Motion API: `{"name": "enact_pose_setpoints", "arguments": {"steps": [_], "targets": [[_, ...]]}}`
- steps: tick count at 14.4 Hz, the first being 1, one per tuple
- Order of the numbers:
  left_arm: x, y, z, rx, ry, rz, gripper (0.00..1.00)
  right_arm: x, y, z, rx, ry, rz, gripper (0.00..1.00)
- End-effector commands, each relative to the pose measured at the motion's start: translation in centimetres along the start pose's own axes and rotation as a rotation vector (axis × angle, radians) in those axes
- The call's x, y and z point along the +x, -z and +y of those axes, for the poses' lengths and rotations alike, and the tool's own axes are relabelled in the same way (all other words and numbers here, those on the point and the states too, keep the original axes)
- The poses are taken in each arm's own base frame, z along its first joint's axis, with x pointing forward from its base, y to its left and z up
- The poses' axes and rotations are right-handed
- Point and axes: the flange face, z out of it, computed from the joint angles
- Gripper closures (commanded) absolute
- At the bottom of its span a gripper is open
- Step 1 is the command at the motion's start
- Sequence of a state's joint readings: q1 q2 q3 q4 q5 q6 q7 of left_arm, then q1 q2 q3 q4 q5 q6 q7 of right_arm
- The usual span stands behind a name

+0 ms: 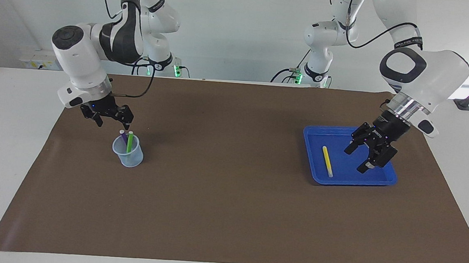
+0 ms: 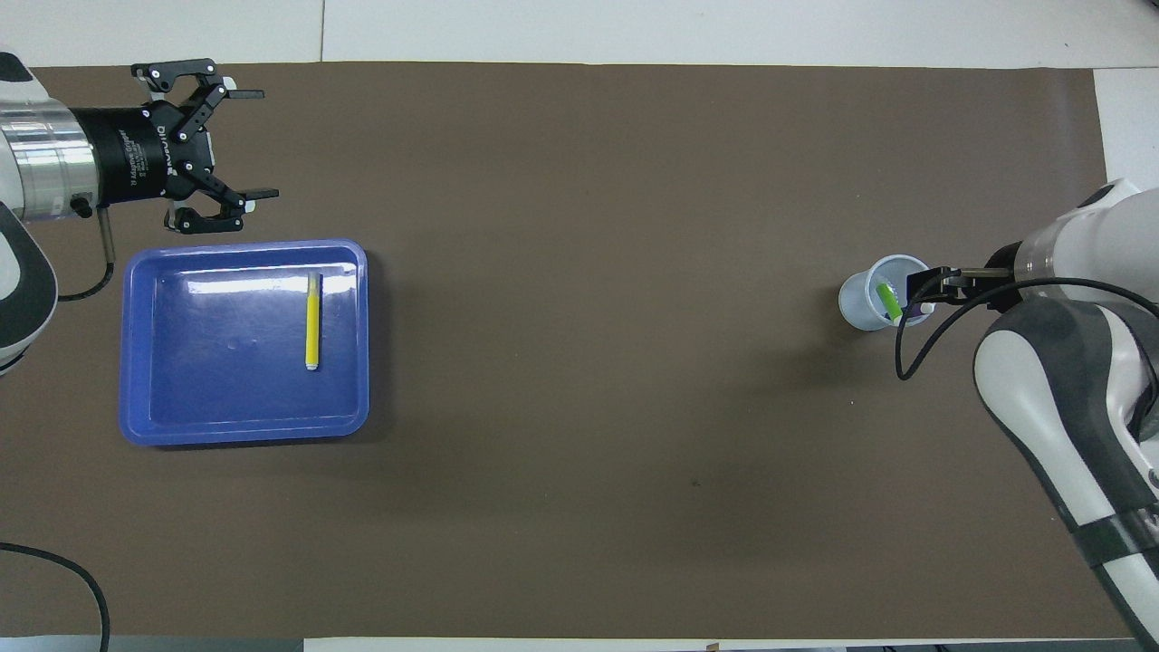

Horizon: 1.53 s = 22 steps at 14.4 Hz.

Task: Right arm passes pens to left for tray arrangement
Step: 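Raise the left gripper from the tray while the right gripper reaches the cup, then pull the purple pen from the white cup with the right gripper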

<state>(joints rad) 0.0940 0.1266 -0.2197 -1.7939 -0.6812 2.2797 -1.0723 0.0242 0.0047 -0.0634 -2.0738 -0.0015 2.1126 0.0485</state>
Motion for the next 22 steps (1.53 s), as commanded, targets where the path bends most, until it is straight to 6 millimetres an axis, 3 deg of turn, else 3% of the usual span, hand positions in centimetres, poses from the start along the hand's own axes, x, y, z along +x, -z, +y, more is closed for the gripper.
{"name": "enact_pose_setpoints", "arguments": {"steps": [1,3,4,7,8,9,10,12,14,18,20,22], "targets": [[-1.3,-0.8,-2.0,0.038,0.005,-0.009,0.00,-0.7,-0.5,-0.1,-0.019,0.039,0.010,0.21],[-1.6,-0.8,-2.2,0.036,0.016,-0.005,0.00,-1.0,-0.9,-0.1,-0.019,0.041,0.010,0.58],[-1.4,-1.2,-2.7,0.045,0.025,-0.003,0.00,-1.0,-1.0,-0.1,-0.018,0.045,0.020,0.62],[-0.9,-1.2,-3.4,0.053,0.035,0.003,0.00,-0.8,-2.3,-0.3,-0.018,0.050,0.037,0.62],[-1.1,-1.2,-3.4,0.054,0.033,0.002,0.00,-0.8,-2.3,-0.3,-0.018,0.053,0.033,0.68],[-1.3,-1.4,-3.4,0.057,0.030,-0.001,0.00,-0.8,-2.2,-0.3,-0.018,0.053,0.030,0.90],[-1.4,-1.4,-3.4,0.057,0.031,-0.001,0.00,-0.8,-2.1,-0.3,-0.018,0.053,0.031,1.00],[-1.3,-1.4,-3.5,0.059,0.030,0.001,0.00,-0.7,-1.7,-1.2,-0.017,0.067,0.036,1.00],[-1.3,-1.5,-3.6,0.062,0.031,0.001,0.00,-0.3,0.4,-1.3,-0.017,0.067,0.048,1.00],[-1.7,-1.1,-2.8,0.056,0.047,-0.006,0.00,-0.1,7.0,-2.2,-0.013,0.076,0.056,1.00],[-3.3,-1.0,-2.3,0.084,0.049,-0.043,0.00,-0.8,10.4,-2.6,-0.001,0.073,0.043,1.00],[-5.4,-1.2,-2.1,0.114,0.093,-0.091,0.00,-1.0,13.0,-4.3,0.069,0.062,0.019,1.00]]}}
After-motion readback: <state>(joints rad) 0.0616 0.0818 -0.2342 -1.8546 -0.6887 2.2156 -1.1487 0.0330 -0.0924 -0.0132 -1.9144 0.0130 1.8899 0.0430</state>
